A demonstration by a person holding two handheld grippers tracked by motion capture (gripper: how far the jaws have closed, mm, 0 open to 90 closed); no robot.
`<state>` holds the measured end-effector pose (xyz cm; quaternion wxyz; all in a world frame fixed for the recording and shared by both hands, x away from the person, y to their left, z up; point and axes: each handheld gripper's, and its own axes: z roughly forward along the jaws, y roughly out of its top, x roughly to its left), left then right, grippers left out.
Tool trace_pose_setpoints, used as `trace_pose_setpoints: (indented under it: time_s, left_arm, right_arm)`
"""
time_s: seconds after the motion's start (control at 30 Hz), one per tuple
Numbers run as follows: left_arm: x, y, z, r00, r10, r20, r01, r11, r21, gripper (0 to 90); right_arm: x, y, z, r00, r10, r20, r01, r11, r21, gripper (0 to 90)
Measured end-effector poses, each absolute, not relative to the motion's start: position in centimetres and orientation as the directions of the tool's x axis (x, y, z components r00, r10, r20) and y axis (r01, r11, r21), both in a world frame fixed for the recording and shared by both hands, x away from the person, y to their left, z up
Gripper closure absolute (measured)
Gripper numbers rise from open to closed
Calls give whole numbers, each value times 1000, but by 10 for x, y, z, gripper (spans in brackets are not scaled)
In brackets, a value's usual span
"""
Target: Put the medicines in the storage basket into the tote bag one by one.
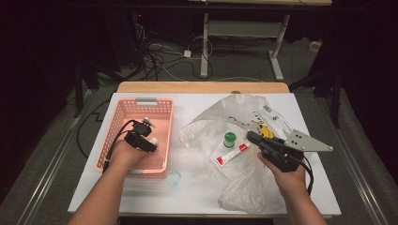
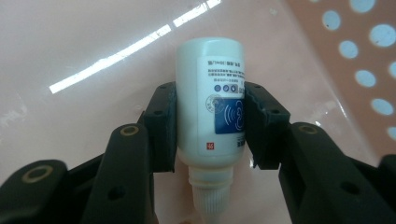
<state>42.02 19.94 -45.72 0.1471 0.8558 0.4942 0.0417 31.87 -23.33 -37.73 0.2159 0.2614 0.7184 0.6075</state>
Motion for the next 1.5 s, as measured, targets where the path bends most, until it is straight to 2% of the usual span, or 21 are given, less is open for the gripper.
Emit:
trace_pose_setpoints:
  time_s: [0.23, 0.67, 0.87, 1.17, 1.3, 1.43, 1.5]
  left_arm:
    - [418, 200, -453, 511, 858, -52, 821, -469, 325, 581]
    - [390, 212, -415, 523, 847, -99, 698, -359, 619, 582]
    - [362, 209, -403, 556, 826, -90, 597, -322, 735, 582]
    - [329, 202, -404, 585, 805, -94, 507, -273, 817, 582]
    - [316, 201, -404, 591, 796, -126, 489, -230, 842, 583]
    - [303, 194, -403, 618, 780, -97, 468, -266, 843, 582]
    - [297, 191, -403, 629, 770, -111, 462, -255, 849, 582]
  right_arm:
    - [318, -234, -376, -770, 638, 3, 109, 127, 986, 900]
    - [317, -235, -375, -766, 642, 10, 110, 116, 987, 900]
    - [318, -235, -376, -765, 644, 5, 109, 122, 987, 900]
    - [319, -232, -377, -765, 645, -1, 106, 128, 986, 900]
    - [318, -234, -378, -760, 650, 7, 113, 122, 986, 900]
    - [319, -235, -380, -758, 653, 4, 115, 127, 985, 900]
    - [318, -235, -380, -758, 652, 11, 118, 121, 986, 900]
